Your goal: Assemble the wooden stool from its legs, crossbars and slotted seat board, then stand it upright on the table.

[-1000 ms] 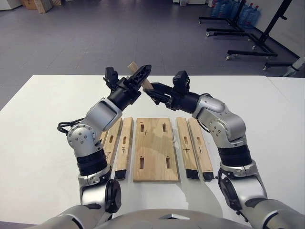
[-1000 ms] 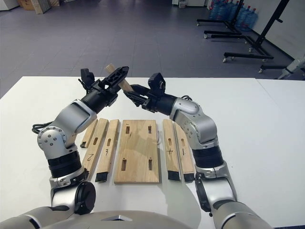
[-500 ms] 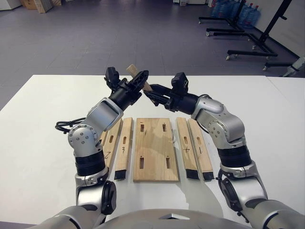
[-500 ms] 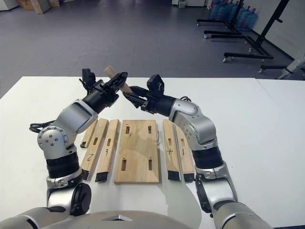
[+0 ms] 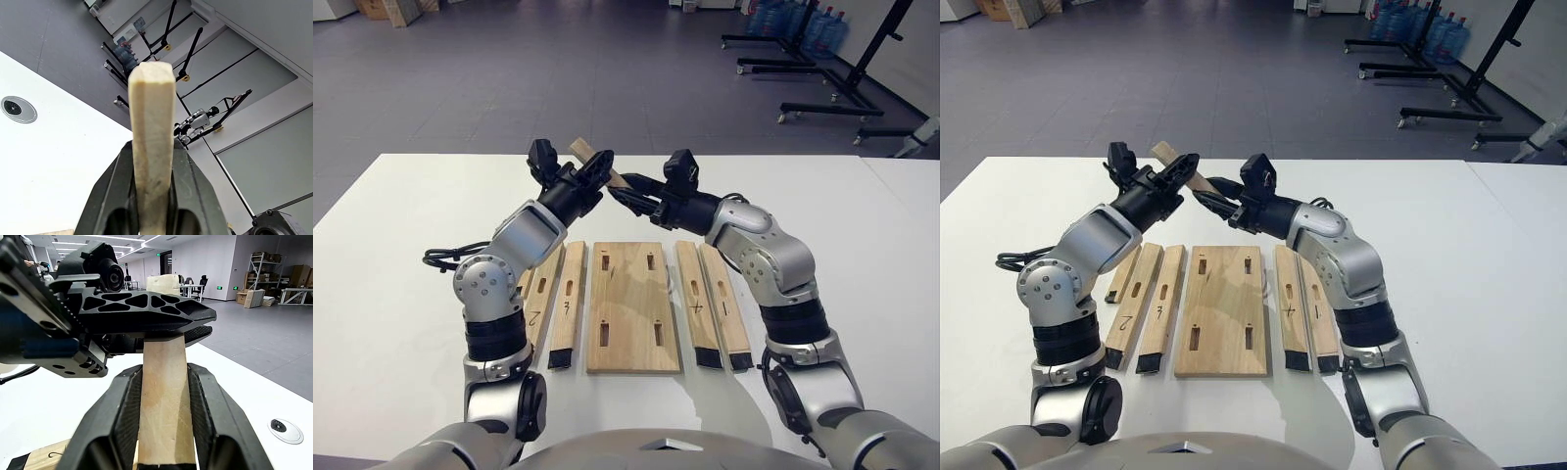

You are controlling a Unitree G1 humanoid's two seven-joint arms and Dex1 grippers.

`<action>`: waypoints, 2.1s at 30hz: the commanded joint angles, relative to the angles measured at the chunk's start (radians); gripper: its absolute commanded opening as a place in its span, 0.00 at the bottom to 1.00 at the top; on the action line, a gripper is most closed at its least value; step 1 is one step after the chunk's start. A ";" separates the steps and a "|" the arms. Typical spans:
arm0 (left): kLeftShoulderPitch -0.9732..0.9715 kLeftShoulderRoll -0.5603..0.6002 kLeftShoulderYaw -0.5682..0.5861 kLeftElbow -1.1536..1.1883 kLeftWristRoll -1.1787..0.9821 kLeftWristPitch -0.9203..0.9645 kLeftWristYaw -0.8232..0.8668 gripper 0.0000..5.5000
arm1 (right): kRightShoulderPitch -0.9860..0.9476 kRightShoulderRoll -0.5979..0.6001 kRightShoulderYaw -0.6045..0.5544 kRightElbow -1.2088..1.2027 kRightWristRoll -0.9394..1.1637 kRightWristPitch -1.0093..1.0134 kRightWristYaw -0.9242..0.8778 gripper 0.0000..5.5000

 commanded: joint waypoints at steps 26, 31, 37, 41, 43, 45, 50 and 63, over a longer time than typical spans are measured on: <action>0.352 0.466 0.030 -0.331 0.281 0.042 -0.185 0.07 | 0.107 -0.131 -0.335 -0.011 0.121 0.097 -0.168 0.96; 0.519 0.465 -0.106 -0.449 0.570 -0.060 -0.217 0.07 | 0.173 -0.112 -0.314 -0.040 0.084 0.059 -0.224 0.96; 0.583 0.418 -0.191 -0.391 0.810 -0.189 -0.261 0.07 | 0.167 -0.103 -0.273 -0.026 0.063 0.031 -0.223 0.96; 0.582 0.366 -0.202 -0.336 0.878 -0.246 -0.300 0.07 | 0.156 -0.108 -0.259 -0.011 0.057 0.020 -0.213 0.96; 0.592 0.339 -0.197 -0.321 0.894 -0.258 -0.314 0.07 | 0.152 -0.107 -0.256 -0.009 0.055 0.018 -0.210 0.96; 0.609 0.318 -0.196 -0.306 0.916 -0.272 -0.329 0.07 | 0.151 -0.105 -0.251 -0.006 0.052 0.016 -0.208 0.96; 0.614 0.270 -0.188 -0.302 0.944 -0.268 -0.349 0.07 | 0.152 -0.100 -0.242 -0.011 0.051 0.016 -0.210 0.96; 0.635 0.199 -0.206 -0.247 1.033 -0.303 -0.412 0.07 | 0.153 -0.098 -0.235 -0.016 0.051 0.017 -0.214 0.96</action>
